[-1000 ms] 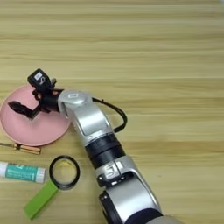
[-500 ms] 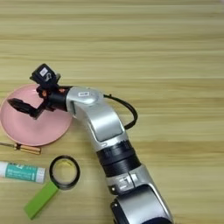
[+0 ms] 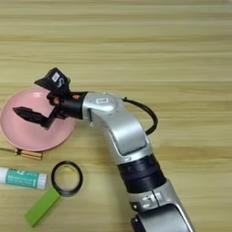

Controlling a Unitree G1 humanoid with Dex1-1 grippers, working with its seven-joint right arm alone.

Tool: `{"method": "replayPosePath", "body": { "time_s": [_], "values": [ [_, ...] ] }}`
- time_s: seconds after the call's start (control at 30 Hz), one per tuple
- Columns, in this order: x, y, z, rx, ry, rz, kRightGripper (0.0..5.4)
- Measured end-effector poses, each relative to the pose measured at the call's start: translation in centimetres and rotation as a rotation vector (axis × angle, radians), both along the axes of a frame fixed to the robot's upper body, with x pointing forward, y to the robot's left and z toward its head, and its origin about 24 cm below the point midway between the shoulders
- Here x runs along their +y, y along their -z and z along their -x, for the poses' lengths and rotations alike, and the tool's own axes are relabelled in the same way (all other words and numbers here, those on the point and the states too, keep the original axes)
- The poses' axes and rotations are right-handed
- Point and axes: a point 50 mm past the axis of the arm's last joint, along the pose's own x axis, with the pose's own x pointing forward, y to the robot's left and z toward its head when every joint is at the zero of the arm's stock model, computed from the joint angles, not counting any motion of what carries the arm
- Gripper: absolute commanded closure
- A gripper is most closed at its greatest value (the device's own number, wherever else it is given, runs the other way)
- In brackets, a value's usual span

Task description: Move the objects on the table

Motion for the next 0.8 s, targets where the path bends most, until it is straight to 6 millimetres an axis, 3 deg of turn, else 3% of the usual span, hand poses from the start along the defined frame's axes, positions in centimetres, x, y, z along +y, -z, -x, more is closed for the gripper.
{"method": "replayPosePath", "body": {
  "time_s": [0.8],
  "values": [
    [-2.6, -0.4, 4.7, -0.042, -0.305, 0.023, 0.03]
  ]
}}
